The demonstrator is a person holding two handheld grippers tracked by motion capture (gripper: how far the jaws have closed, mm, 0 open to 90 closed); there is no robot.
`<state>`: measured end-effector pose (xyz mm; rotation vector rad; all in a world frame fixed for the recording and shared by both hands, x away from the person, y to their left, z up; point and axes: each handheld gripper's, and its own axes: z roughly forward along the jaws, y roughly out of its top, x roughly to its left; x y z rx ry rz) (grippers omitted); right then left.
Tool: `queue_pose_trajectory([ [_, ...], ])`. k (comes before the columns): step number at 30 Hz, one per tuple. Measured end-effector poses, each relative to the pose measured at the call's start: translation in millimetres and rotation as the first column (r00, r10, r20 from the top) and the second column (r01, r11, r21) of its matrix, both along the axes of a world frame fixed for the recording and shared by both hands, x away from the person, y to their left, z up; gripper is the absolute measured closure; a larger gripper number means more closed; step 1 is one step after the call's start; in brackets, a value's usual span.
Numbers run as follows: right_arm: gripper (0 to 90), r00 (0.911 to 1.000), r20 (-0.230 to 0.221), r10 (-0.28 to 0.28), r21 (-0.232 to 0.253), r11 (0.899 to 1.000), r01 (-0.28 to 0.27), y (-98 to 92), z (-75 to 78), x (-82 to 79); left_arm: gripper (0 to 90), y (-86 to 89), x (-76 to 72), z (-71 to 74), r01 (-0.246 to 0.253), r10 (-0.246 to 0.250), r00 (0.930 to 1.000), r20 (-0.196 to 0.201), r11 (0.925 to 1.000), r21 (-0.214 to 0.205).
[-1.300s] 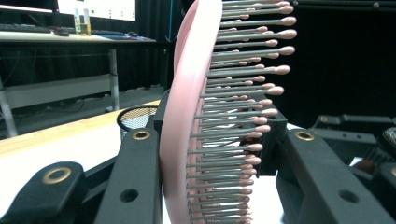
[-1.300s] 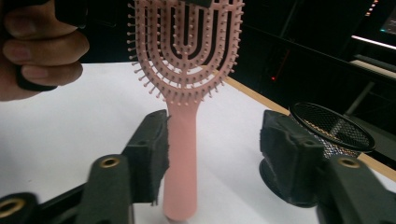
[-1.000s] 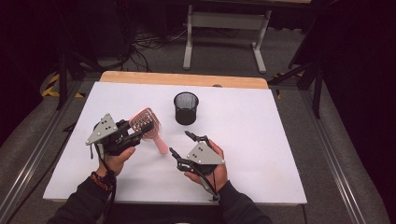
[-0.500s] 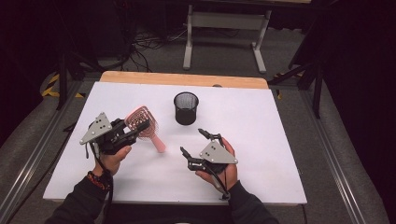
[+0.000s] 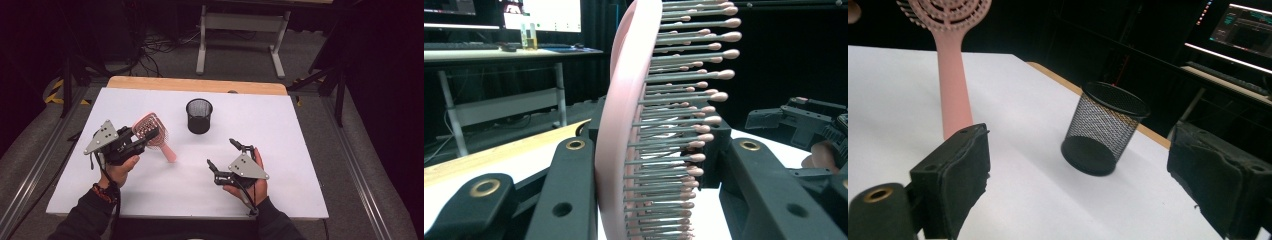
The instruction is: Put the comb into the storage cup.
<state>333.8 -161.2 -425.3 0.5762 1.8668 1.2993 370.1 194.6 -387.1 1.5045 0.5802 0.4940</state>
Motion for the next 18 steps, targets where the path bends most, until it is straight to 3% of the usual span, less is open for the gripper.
queue_pose_trajectory([
  [8, 11.0, 0.9996, 0.008, -0.029, -0.034, 0.999, 0.029, -16.4, -7.4, -2.9, 63.1, 4.1, -0.4, 1.8, -0.015, 0.016, 0.9999, 0.002, 0.9998, -0.010],
  [18, 9.0, 0.9991, -0.005, -0.042, -0.031, 0.999, 0.042, -33.9, -11.4, -5.8, 63.1, 5.7, -0.6, 3.4, -0.019, 0.019, 0.9998, 0.008, 0.9997, -0.012],
])
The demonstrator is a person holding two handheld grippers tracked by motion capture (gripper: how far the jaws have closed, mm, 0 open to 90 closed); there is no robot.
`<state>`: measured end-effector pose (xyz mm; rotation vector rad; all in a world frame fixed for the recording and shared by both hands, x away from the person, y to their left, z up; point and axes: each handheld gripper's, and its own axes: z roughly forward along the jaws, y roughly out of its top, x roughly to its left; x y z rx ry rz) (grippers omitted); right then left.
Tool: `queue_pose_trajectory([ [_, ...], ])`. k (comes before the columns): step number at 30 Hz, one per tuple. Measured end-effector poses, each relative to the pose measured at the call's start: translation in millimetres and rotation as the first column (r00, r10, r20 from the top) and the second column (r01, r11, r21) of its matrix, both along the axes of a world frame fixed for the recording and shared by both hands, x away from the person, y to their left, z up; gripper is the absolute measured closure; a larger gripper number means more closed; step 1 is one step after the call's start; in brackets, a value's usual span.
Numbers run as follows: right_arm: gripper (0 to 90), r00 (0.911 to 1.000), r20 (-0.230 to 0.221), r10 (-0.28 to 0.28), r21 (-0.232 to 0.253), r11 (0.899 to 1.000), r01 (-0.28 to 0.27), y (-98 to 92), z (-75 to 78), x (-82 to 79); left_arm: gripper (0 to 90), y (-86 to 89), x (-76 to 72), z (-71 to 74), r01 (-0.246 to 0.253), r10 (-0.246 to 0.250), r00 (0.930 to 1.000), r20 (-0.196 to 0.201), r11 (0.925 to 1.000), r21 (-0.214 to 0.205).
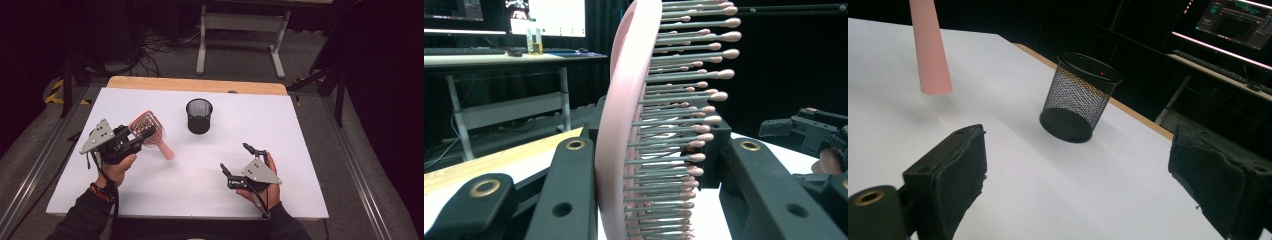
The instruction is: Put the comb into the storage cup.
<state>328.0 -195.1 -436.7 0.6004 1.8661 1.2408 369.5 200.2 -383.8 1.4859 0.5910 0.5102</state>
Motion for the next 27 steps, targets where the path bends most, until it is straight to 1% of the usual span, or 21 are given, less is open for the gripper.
queue_pose_trajectory([
  [2, 8.0, 1.0000, -0.006, 0.000, -0.004, 1.000, 0.000, -5.2, -1.7, -0.6, 63.1, 0.6, 0.0, 0.6, -0.001, 0.001, 1.0000, 0.006, 1.0000, 0.001],
  [4, 7.7, 1.0000, -0.009, 0.001, -0.005, 1.000, -0.001, -6.4, -1.9, -0.8, 63.1, 1.3, -0.5, 1.4, -0.004, 0.004, 1.0000, 0.007, 1.0000, 0.002],
  [5, 7.7, 0.9998, -0.017, 0.007, -0.007, 1.000, -0.007, -8.6, -2.2, -1.1, 63.1, 1.4, -0.7, 1.4, -0.007, 0.007, 1.0000, 0.007, 1.0000, -0.001],
  [8, 7.3, 0.9994, -0.031, 0.016, 0.003, 1.000, -0.016, -12.6, -4.1, -2.0, 63.0, 2.1, -0.3, 1.7, -0.007, 0.007, 0.9999, 0.008, 1.0000, 0.000],
  [11, 6.9, 0.9992, -0.037, 0.017, -0.002, 1.000, -0.017, -15.4, -6.4, -2.8, 63.1, 2.6, -0.3, 2.3, -0.012, 0.012, 0.9999, 0.010, 0.9999, -0.005],
  [13, 6.3, 0.9991, -0.039, 0.016, 0.001, 1.000, -0.016, -17.7, -8.1, -3.3, 63.1, 3.3, -0.8, 3.4, -0.014, 0.014, 0.9999, 0.008, 0.9999, -0.001],
  [16, 6.1, 0.9988, -0.047, 0.016, 0.009, 1.000, -0.016, -20.6, -11.3, -3.5, 63.1, 3.0, -1.0, 4.9, -0.015, 0.015, 0.9998, 0.016, 0.9999, 0.001],
  [18, 5.4, 0.9985, -0.050, 0.023, 0.006, 1.000, -0.023, -22.1, -12.9, -3.7, 63.1, 2.6, -0.8, 6.8, -0.017, 0.017, 0.9995, 0.026, 0.9998, 0.004],
  [22, 4.4, 0.9973, -0.070, 0.023, 0.021, 1.000, -0.022, -25.5, -14.9, -2.7, 63.1, 0.6, 0.9, 9.2, -0.010, 0.010, 0.9993, 0.035, 0.9999, 0.012],
  [24, 4.1, 0.9973, -0.071, 0.021, 0.015, 1.000, -0.020, -25.8, -15.7, -2.9, 63.1, -0.6, 1.8, 10.1, -0.013, 0.012, 0.9991, 0.041, 0.9997, 0.021],
  [27, 3.8, 0.9972, -0.071, 0.022, 0.007, 1.000, -0.022, -25.4, -16.4, -3.4, 63.1, 0.7, 4.0, 11.8, -0.018, 0.018, 0.9990, 0.042, 0.9997, 0.018],
])
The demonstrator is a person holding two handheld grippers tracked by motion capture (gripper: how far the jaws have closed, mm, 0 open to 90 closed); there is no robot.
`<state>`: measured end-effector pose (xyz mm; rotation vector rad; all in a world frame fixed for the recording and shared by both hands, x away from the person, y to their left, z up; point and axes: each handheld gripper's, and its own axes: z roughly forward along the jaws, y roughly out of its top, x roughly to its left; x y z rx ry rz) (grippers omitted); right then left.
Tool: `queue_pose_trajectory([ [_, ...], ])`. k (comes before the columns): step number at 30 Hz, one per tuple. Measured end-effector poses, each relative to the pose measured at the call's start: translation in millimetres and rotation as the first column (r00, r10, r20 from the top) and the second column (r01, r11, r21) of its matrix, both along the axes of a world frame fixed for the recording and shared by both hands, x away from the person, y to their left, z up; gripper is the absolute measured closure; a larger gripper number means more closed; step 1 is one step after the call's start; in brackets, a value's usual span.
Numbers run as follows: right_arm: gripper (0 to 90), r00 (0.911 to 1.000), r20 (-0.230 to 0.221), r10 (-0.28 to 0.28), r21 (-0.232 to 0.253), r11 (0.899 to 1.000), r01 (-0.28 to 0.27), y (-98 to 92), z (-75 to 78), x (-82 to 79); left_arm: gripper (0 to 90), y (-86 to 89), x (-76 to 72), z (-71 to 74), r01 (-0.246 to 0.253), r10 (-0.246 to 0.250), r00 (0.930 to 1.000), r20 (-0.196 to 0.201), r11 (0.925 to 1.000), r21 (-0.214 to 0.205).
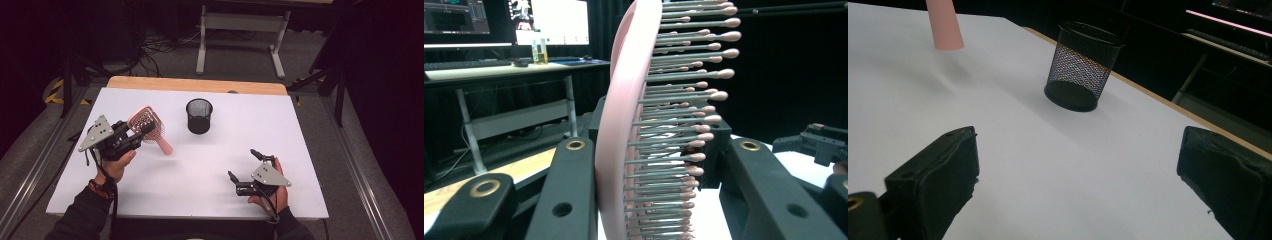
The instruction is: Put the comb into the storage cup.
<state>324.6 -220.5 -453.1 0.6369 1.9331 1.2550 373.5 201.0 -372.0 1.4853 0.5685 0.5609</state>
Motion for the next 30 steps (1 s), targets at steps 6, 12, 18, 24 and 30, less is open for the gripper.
queue_pose_trajectory([
  [6, 3.7, 0.9999, -0.006, 0.009, -0.007, 1.000, -0.009, 0.6, -0.4, 0.4, 63.1, 1.4, 7.4, 2.1, -0.014, 0.014, 0.9999, -0.006, 0.9998, 0.011],
  [12, 3.7, 1.0000, -0.004, 0.004, -0.013, 1.000, -0.004, -0.1, -0.9, 1.3, 63.1, 1.6, 14.6, 8.3, -0.028, 0.028, 0.9996, -0.001, 0.9994, 0.019],
  [18, 3.7, 1.0000, -0.004, 0.005, -0.017, 1.000, -0.005, 1.1, -1.0, 1.3, 63.1, -0.6, 18.9, 14.9, -0.028, 0.028, 0.9996, 0.005, 0.9986, 0.044],
  [24, 3.7, 1.0000, -0.007, 0.006, -0.024, 1.000, -0.006, 1.6, -1.6, 1.9, 63.1, 3.0, 30.0, 22.7, -0.042, 0.041, 0.9991, 0.014, 0.9962, 0.077],
  [30, 3.9, 0.9999, -0.011, 0.004, -0.015, 1.000, -0.004, 2.2, -1.5, 1.5, 63.1, 19.4, 36.9, 21.6, -0.061, 0.062, 0.9979, -0.022, 0.9970, 0.048],
])
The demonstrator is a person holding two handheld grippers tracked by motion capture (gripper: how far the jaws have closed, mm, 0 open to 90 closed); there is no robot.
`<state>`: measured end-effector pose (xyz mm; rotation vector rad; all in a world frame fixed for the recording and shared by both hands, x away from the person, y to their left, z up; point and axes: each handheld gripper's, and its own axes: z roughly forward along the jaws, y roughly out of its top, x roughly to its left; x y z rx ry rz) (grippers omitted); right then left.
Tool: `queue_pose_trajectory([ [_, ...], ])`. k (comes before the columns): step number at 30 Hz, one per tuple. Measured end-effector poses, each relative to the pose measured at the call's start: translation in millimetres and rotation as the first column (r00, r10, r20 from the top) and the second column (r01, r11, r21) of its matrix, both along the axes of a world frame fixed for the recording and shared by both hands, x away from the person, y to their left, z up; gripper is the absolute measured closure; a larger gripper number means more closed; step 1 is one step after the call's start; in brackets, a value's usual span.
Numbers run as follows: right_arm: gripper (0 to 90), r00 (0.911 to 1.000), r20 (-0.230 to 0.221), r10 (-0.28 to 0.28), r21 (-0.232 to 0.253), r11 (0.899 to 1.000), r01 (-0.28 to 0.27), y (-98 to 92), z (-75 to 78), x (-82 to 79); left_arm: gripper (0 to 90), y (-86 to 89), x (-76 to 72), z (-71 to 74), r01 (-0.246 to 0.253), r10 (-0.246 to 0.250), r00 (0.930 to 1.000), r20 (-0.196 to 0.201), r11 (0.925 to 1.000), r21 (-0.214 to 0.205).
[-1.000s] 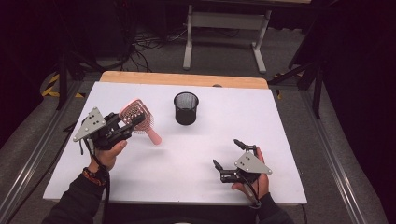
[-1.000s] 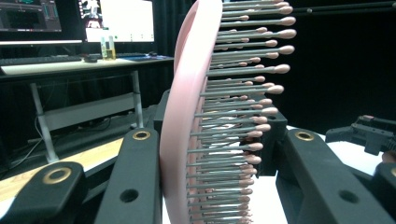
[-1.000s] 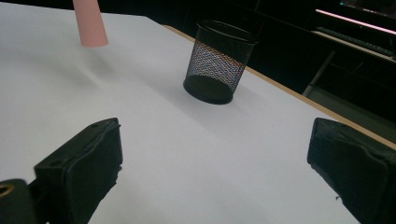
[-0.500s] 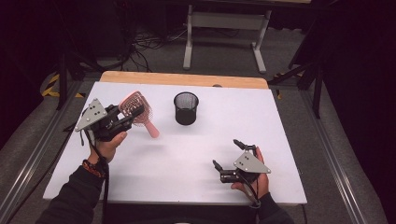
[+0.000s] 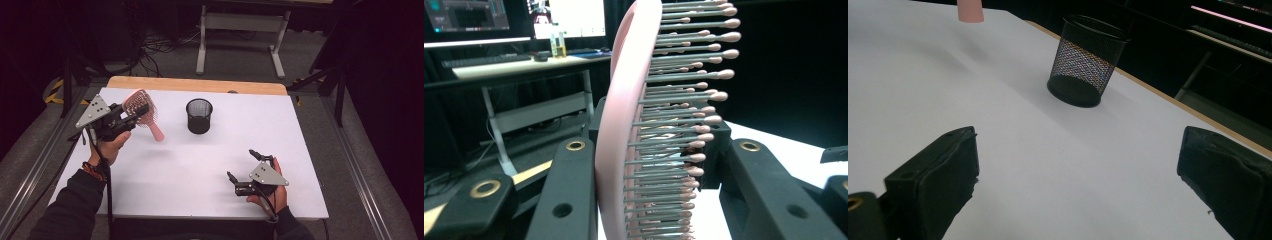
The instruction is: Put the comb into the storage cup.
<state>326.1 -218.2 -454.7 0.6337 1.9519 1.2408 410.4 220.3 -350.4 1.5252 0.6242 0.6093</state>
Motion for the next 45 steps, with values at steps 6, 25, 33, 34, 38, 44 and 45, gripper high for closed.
queue_pose_trajectory([
  [6, 4.0, 1.0000, -0.004, 0.007, 0.005, 1.000, -0.006, 2.2, -0.8, -4.0, 63.1, 4.1, 4.6, 3.2, -0.004, 0.004, 1.0000, -0.004, 0.9997, 0.025],
  [25, 4.4, 0.9997, -0.012, -0.022, 0.017, 1.000, 0.022, -8.4, -2.7, -30.6, 63.2, -11.1, 14.9, 60.3, 0.044, -0.046, 0.9979, 0.046, 0.9979, 0.048],
  [33, 4.3, 0.9990, -0.020, -0.041, 0.029, 0.999, 0.042, -14.1, -2.8, -29.1, 63.1, -45.2, 34.6, 76.7, 0.084, -0.089, 0.9948, 0.050, 0.9924, 0.089],
  [34, 4.3, 0.9990, -0.021, -0.039, 0.029, 0.999, 0.040, -14.7, -3.2, -28.9, 63.1, -49.3, 36.5, 77.3, 0.084, -0.089, 0.9948, 0.048, 0.9916, 0.098],
  [38, 4.3, 0.9990, -0.023, -0.038, 0.041, 0.998, 0.039, -15.9, -2.5, -29.6, 63.1, -64.7, 42.0, 76.7, 0.094, -0.098, 0.9943, 0.041, 0.9909, 0.096],
  [44, 4.3, 0.9991, -0.021, -0.037, 0.033, 0.999, 0.037, -15.4, -2.3, -30.6, 63.1, -83.9, 45.9, 73.7, 0.108, -0.112, 0.9932, 0.034, 0.9900, 0.091],
  [45, 4.3, 0.9993, -0.019, -0.032, 0.028, 0.999, 0.033, -14.7, -2.2, -30.9, 63.1, -86.5, 46.7, 73.1, 0.110, -0.113, 0.9930, 0.033, 0.9900, 0.089],
])
